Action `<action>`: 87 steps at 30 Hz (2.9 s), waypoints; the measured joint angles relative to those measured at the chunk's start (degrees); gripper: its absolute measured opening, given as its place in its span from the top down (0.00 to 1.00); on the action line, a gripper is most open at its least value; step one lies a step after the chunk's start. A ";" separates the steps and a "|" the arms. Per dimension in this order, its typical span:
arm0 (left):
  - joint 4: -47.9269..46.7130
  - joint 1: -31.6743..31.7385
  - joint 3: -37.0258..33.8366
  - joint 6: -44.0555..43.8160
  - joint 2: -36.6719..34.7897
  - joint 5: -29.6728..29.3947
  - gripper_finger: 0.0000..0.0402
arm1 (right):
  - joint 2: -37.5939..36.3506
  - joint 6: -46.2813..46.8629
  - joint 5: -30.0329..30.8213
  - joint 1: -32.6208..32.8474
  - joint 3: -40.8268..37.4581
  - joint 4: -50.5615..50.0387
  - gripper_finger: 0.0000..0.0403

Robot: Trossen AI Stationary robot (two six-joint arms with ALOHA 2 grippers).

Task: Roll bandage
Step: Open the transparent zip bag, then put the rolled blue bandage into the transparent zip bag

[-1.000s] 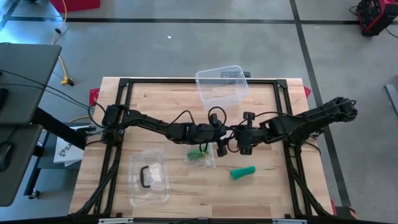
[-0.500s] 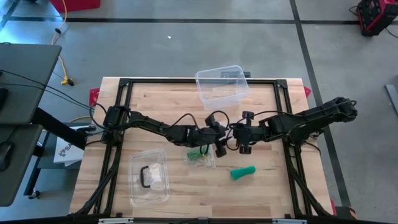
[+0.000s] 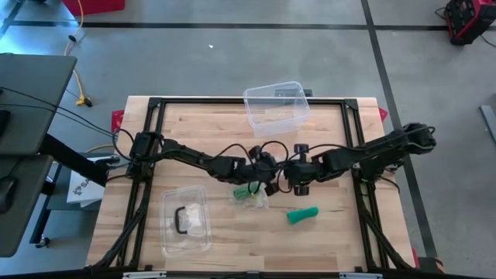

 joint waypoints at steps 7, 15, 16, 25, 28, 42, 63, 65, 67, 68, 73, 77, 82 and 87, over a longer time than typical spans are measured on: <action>-6.86 -0.36 -0.02 -8.84 0.00 -0.30 0.99 | 1.63 -5.08 -0.19 0.07 0.06 2.68 0.94; -9.15 -2.71 -0.02 -13.65 1.33 -6.47 1.00 | -9.71 -2.49 -5.29 3.52 0.20 -2.69 0.56; -9.20 -2.89 -0.07 -13.93 1.71 -6.93 1.00 | -11.51 -1.41 -7.48 4.44 0.16 -4.14 0.53; -5.71 -3.87 -0.04 -16.21 5.26 -9.08 1.00 | -20.94 13.41 -18.20 20.18 -15.22 2.91 0.43; -4.91 -3.91 -0.04 -16.27 5.63 -9.06 1.00 | -20.54 17.30 -16.57 23.05 -22.63 11.51 0.42; -3.46 -3.59 -0.04 -17.65 5.97 -7.46 1.00 | -9.58 15.88 -17.90 23.69 -33.35 37.69 0.56; 4.53 -3.45 -0.04 -21.10 5.94 -5.36 1.00 | -17.55 23.44 0.22 14.29 -12.31 0.79 0.96; 5.02 -3.52 -0.04 -20.78 5.88 -5.30 1.00 | -16.40 23.28 -0.32 12.21 -11.84 -0.45 0.96; 5.03 -3.72 -0.04 -20.76 5.88 -5.30 1.00 | -15.10 24.80 -1.37 10.23 -11.82 -3.00 0.96; 4.93 -3.86 0.05 -20.75 5.88 -5.38 1.00 | -14.58 26.28 -1.34 9.23 -11.85 -4.84 0.96; 4.59 -4.76 1.26 -18.55 5.77 -9.47 1.00 | -13.75 26.28 -2.41 7.00 -11.85 -6.40 0.96; 4.50 -4.91 2.30 -16.62 5.80 -11.55 1.00 | -13.78 22.52 -7.52 7.02 -9.85 -4.70 0.96; 4.11 -4.74 2.47 -15.60 6.08 -11.83 1.00 | -13.80 20.65 -7.59 6.17 -6.18 -6.05 0.96; 4.24 -4.76 2.54 -15.05 6.10 -12.64 1.00 | -13.84 21.13 -9.30 3.89 -3.87 -9.54 0.96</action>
